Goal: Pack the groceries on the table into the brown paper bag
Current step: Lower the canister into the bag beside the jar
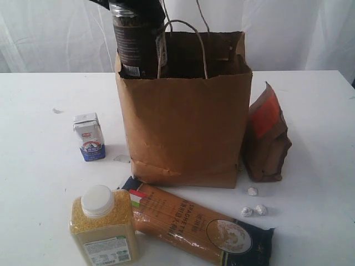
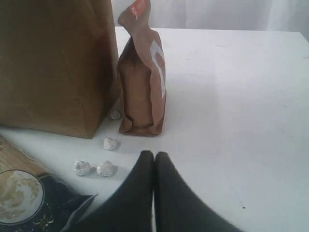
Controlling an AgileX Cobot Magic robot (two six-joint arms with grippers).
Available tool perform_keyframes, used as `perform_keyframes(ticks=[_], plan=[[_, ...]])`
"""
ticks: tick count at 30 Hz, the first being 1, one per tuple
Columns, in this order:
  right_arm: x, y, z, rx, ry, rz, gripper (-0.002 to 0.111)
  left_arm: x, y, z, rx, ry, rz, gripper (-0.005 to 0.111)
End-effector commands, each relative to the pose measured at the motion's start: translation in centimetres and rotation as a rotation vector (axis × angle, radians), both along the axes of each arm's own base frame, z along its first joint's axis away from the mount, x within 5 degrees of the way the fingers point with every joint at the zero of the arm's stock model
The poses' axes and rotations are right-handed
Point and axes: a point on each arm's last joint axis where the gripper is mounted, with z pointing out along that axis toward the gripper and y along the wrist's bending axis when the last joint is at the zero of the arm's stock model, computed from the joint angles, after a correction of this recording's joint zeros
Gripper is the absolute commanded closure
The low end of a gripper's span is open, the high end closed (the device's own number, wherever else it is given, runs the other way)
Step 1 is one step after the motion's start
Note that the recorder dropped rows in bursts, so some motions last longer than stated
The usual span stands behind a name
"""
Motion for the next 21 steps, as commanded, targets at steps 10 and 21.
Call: perform_keyframes(ticks=[10,21], plan=[[0.0,0.0,0.0,-0.002,-0.010,-0.004,0.108,1.8,-0.8,-4.8,0.142,0.141,-0.053,0.107],[0.0,0.0,0.0,-0.002,-0.010,-0.004,0.108,2.1,-1.4,-8.3,0.187,0.177,-0.060,0.107]])
